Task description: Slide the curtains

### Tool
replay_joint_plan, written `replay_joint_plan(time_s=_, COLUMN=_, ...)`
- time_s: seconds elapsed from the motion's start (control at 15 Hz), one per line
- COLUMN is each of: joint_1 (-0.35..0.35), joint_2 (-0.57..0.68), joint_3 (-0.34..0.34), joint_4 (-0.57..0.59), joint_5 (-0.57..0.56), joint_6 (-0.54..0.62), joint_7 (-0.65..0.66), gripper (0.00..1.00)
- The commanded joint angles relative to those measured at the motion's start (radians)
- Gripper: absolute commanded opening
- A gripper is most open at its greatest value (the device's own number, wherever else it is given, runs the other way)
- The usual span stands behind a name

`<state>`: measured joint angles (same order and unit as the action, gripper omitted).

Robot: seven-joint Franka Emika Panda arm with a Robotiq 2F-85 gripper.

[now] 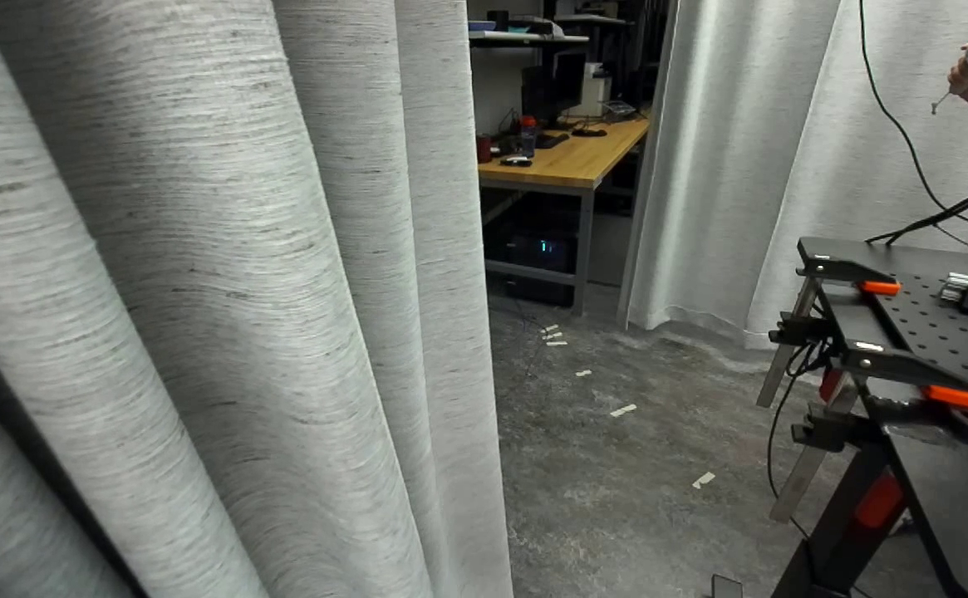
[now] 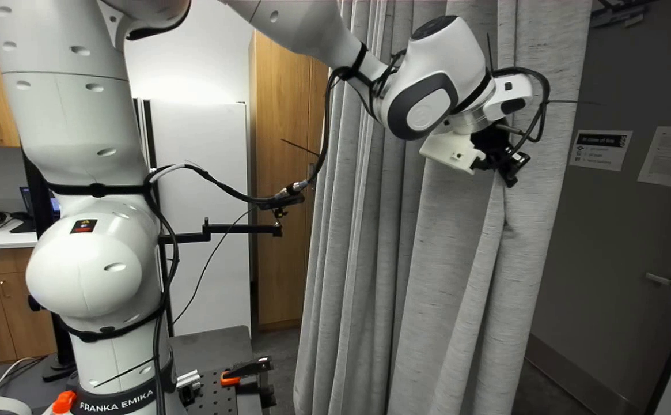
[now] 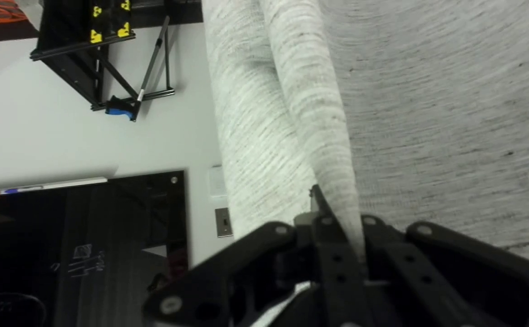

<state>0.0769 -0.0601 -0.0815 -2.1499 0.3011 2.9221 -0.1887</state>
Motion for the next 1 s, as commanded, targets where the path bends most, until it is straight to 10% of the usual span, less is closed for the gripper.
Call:
replay_joint_plan(time_s=0.0, joint_1=-0.071, joint_2=0.147, joint_3=-0.032, joint_4=0.143, joint_5=-0.167, joint_6=-0.086, joint_7=0.196, gripper=0.01)
replay_joint_plan(time_s=0.93, joint_1=-0.172, joint_2=0.416, joint_3=-0.172, joint_4=0.560, joint_5=-0.270, joint_6=-0.268, joint_7=0.521, gripper=0.01)
